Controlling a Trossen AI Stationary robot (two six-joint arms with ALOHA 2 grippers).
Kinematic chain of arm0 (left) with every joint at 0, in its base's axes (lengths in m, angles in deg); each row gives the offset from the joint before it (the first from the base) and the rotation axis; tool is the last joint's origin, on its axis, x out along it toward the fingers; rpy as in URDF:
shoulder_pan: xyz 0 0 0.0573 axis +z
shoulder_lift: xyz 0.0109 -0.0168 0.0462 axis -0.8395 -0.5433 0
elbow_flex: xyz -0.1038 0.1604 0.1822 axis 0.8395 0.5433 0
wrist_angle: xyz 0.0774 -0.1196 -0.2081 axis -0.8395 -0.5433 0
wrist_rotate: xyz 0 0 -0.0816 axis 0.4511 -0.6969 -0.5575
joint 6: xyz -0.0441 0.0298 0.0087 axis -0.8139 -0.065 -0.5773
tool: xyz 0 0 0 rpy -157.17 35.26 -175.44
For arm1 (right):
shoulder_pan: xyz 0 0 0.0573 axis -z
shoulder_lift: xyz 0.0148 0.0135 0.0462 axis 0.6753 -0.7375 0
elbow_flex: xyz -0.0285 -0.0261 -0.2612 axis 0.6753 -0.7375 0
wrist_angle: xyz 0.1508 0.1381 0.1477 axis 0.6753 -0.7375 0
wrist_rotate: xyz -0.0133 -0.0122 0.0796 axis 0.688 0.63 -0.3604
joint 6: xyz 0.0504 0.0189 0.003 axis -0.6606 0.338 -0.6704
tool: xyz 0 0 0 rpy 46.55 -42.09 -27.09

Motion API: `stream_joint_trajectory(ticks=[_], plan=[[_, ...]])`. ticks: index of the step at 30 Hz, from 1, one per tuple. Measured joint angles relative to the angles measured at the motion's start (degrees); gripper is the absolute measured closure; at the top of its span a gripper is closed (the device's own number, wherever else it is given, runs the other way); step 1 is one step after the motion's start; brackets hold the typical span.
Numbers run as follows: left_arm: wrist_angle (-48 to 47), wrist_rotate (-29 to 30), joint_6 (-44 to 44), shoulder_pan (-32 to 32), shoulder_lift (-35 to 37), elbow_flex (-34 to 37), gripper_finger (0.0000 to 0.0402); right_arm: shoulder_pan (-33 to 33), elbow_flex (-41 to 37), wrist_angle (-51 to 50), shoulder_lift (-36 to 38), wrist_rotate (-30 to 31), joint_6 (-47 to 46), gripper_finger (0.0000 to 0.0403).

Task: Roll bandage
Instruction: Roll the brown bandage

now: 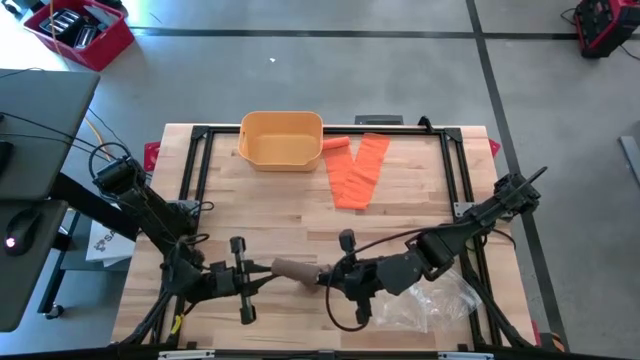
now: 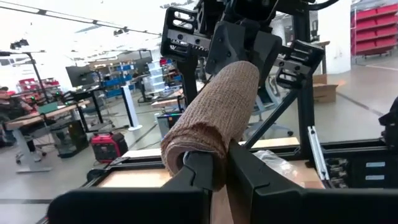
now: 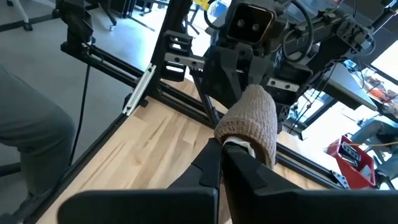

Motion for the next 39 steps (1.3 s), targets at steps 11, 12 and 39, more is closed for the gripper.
stream_joint_trajectory(ticks=[11,12,39], plan=[[-0.8,0.7,0.2,-0.7,0.0,0.0,0.0327,0.1,0.0,-0.4,0.0,-0.2,-0.2,0.0403],[-0.8,0.8,0.0,-0.7,0.0,0.0,0.0312,0.1,0.0,-0.4,0.0,-0.4,-0.2,0.0403],[-0.6,3.7,-8.6,-0.5,0.0,0.0,0.0378,0.2,0.0,-2.0,0.0,0.3,-1.7,0.0403]])
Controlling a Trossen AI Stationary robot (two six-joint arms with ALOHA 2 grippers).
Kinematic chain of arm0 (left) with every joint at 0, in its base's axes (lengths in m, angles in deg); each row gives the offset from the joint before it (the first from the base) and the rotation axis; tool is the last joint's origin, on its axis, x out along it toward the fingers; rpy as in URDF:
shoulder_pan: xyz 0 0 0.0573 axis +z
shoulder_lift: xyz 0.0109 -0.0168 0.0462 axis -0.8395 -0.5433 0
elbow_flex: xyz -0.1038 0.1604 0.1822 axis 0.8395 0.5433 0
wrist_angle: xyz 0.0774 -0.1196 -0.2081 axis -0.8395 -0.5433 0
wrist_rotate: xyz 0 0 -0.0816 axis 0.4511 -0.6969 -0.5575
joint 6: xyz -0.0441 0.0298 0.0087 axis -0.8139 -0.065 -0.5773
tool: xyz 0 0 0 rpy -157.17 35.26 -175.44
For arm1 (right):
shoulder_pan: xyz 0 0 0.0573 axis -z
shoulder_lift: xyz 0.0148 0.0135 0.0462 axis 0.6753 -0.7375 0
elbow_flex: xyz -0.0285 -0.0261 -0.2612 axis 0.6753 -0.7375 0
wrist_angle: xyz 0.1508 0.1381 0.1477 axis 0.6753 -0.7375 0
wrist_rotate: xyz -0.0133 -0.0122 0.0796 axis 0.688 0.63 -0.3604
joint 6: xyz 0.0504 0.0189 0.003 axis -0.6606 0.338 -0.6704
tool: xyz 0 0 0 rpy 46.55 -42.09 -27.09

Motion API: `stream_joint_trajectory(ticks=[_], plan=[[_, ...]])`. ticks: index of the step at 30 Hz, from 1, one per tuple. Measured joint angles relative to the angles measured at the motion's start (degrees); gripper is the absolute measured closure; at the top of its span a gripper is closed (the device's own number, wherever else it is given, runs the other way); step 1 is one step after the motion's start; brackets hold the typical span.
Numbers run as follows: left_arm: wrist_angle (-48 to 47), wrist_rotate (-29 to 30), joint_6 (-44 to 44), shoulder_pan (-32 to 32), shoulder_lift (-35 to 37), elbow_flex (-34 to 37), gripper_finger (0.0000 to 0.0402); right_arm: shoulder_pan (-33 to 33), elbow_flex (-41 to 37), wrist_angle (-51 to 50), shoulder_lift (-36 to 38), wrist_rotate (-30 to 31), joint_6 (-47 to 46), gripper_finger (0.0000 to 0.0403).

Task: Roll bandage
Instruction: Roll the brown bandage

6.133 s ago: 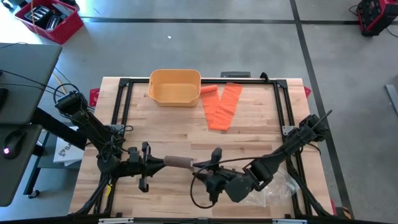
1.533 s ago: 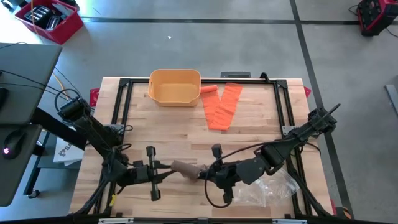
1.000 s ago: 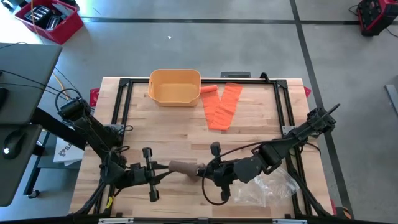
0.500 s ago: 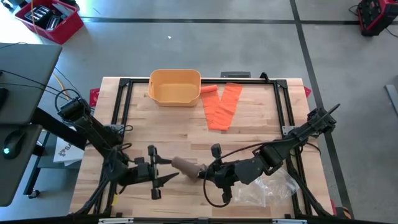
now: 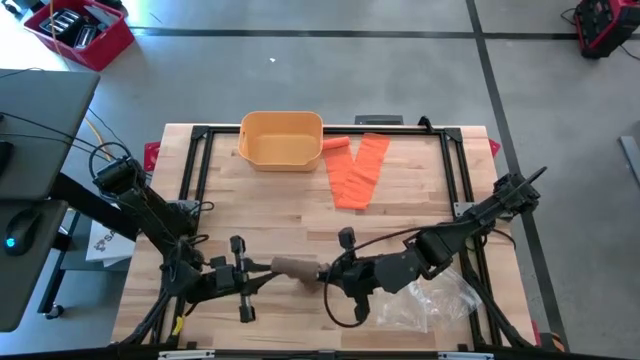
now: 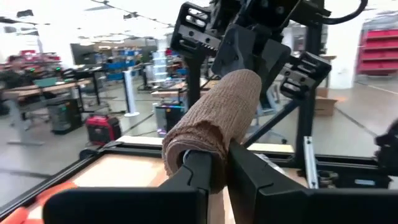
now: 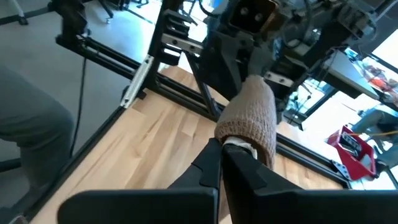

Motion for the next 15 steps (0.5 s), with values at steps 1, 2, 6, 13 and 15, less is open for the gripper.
stream_joint_trajectory(ticks=[1,2,6,13,15], plan=[[0.0,1.0,0.0,-0.3,0.0,0.0,0.0377,0.0,0.0,0.0,0.0,0.3,0.0,0.0403],[-0.1,2.0,0.0,-0.5,0.0,0.0,0.0377,0.0,0.0,-0.1,0.0,0.7,0.0,0.0402],[-0.2,1.1,1.9,-0.9,0.0,0.0,0.0369,-0.2,0.0,-0.1,0.0,1.9,0.0,0.0402],[-0.1,1.1,3.1,-0.8,0.0,0.0,0.0337,-0.2,0.0,-0.6,0.0,3.1,0.0,0.0402],[0.0,2.8,4.0,-1.2,0.1,0.0,0.0352,-0.8,0.0,-1.7,0.1,6.4,-0.1,0.0402]])
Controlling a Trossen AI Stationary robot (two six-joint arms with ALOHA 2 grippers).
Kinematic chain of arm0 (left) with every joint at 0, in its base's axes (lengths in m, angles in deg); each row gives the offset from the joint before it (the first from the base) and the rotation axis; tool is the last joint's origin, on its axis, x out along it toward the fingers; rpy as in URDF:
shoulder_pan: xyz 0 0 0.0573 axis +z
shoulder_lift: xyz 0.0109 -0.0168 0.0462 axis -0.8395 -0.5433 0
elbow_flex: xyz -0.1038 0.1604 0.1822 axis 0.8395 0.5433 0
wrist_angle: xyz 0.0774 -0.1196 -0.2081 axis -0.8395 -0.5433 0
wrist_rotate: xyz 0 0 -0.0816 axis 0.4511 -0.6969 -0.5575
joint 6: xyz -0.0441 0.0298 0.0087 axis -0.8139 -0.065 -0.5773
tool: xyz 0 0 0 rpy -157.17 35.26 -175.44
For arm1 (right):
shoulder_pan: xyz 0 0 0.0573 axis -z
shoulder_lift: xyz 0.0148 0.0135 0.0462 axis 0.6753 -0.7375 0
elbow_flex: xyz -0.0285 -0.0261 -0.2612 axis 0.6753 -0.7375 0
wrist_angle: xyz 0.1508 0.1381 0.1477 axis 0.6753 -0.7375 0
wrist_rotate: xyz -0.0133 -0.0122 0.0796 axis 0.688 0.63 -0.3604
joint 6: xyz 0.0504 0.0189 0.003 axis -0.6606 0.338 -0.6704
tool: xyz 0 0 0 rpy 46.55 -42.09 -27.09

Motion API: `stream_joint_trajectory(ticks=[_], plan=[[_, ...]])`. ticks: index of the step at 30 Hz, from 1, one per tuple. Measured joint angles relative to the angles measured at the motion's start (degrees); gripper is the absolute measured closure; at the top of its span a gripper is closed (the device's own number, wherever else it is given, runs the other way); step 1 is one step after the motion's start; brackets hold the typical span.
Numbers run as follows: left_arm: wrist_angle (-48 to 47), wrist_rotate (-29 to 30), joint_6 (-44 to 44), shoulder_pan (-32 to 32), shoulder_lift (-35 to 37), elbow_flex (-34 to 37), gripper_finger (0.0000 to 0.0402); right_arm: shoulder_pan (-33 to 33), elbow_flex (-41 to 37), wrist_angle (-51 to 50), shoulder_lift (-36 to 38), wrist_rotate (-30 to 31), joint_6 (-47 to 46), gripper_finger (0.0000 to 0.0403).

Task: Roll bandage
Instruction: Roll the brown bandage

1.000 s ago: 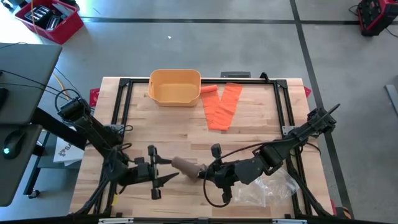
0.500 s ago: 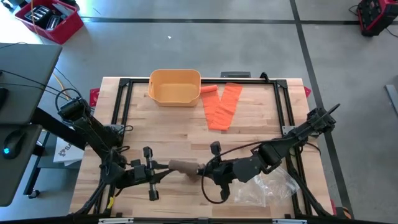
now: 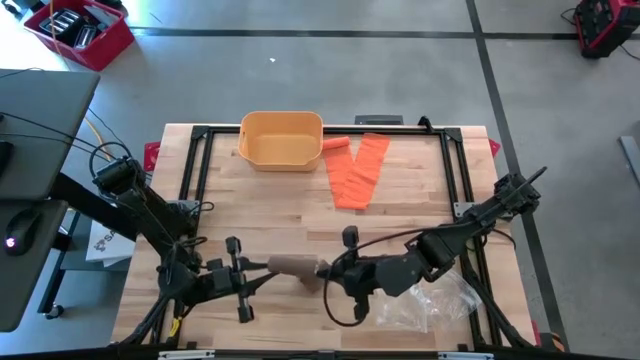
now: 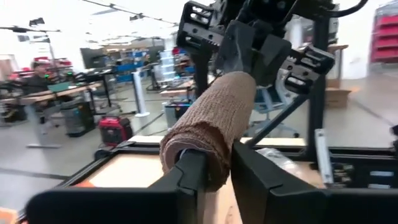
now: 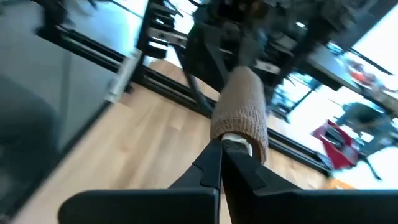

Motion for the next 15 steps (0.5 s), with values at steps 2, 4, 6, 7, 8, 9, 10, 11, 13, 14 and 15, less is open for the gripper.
stream_joint_trajectory(ticks=[2,4,6,7,8,9,10,11,13,14,15], plan=[[0.2,2.6,1.5,-0.5,0.4,0.0,0.0376,-0.5,0.0,-2.0,0.0,3.6,-1.6,0.0402],[0.4,5.3,3.3,-0.8,1.1,0.0,0.039,-0.6,0.0,-5.1,0.1,4.3,-5.3,0.0402],[0.3,8.1,5.6,-0.9,1.8,0.0,0.0389,-0.2,0.0,-9.0,-0.2,3.4,-10.9,0.0402],[0.3,9.8,7.2,-0.9,2.1,0.0,0.0387,0.3,-0.1,-10.3,-0.6,2.5,-13.4,0.0401],[0.3,11.5,9.0,-0.7,2.2,0.0,0.0386,0.9,-0.9,-10.5,-0.9,1.3,-15.4,0.0399],[0.2,13.4,11.1,-0.3,2.4,0.0,0.0386,1.4,-2.3,-9.9,-1.3,-0.4,-16.7,0.0395],[0.2,15.4,13.4,0.2,2.4,0.0,0.0387,1.9,-4.0,-8.6,-1.7,-2.2,-17.7,0.0389],[0.2,16.9,15.7,0.8,2.4,0.3,0.0388,2.5,-6.2,-6.1,-2.3,-4.3,-18.1,0.0381],[0.0,18.6,18.4,2.5,2.7,1.6,0.0389,3.4,-10.6,-0.2,-3.3,-8.7,-19.0,0.0361],[0.0,18.5,18.7,3.4,2.9,2.5,0.0389,3.9,-12.8,3.1,-3.9,-10.8,-19.3,0.0348],[-0.1,18.6,18.6,4.3,3.3,3.6,0.0389,4.5,-14.9,6.1,-4.7,-12.6,-19.4,0.0335]])
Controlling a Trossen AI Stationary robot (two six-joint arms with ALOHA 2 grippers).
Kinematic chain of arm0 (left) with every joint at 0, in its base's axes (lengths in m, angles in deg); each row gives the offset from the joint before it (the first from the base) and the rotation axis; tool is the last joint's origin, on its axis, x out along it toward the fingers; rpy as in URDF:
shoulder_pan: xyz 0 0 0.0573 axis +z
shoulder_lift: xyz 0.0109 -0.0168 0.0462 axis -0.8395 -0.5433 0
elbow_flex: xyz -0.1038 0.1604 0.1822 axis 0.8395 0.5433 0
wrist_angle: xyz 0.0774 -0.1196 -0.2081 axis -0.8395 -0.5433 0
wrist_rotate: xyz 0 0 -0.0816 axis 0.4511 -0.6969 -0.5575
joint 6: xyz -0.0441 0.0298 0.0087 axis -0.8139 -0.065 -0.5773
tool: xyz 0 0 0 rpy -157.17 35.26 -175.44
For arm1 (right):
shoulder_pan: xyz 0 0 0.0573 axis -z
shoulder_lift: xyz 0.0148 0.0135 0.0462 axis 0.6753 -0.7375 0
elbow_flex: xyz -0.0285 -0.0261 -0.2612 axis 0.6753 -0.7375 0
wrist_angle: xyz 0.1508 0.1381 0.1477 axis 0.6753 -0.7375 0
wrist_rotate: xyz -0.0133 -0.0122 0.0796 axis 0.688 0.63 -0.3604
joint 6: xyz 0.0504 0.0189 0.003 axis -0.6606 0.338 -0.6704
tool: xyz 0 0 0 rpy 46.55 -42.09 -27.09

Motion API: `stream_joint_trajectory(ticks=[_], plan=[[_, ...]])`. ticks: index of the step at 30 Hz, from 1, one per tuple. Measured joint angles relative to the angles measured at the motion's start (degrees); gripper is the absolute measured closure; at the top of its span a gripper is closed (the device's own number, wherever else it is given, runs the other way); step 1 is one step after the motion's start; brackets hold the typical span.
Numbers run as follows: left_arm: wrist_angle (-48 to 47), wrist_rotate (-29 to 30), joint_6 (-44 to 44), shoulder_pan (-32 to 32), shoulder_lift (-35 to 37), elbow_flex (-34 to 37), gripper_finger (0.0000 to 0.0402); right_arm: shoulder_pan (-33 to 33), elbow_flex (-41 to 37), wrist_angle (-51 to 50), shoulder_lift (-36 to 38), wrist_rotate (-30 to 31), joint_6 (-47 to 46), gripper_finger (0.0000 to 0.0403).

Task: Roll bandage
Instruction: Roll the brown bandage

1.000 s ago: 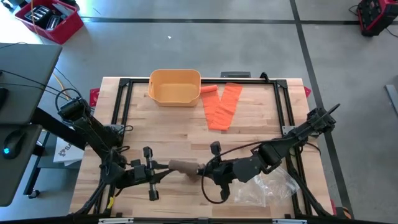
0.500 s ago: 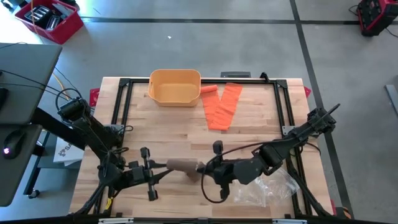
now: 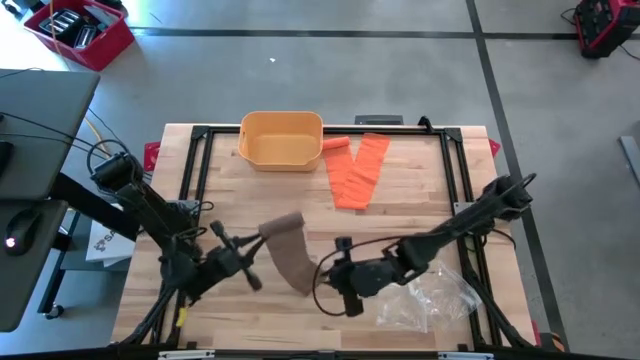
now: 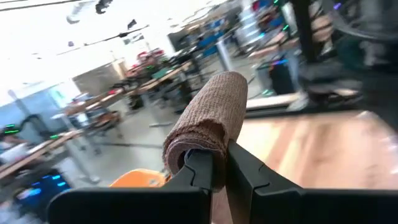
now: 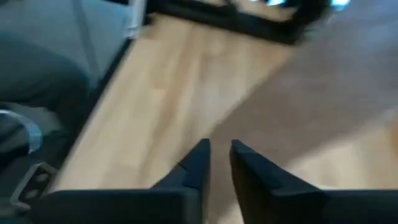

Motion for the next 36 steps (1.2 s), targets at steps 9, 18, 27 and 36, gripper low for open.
stream_joint_trajectory(ticks=[9,18,27,36], plan=[[0.0,-1.9,-7.7,5.5,8.4,11.1,0.039,4.4,-6.6,12.8,-11.7,-9.0,4.1,0.0242],[-0.2,-2.5,-13.2,5.5,11.0,15.1,0.0391,8.0,1.6,12.3,-24.2,-9.8,9.3,0.0264],[-0.7,-4.2,-16.7,5.4,10.9,15.8,0.0388,11.7,4.0,7.4,-24.8,-16.2,9.7,0.0306],[-0.9,-4.1,-18.6,5.4,10.9,15.8,0.0386,10.6,3.9,3.4,-23.2,-19.0,6.3,0.0395]])
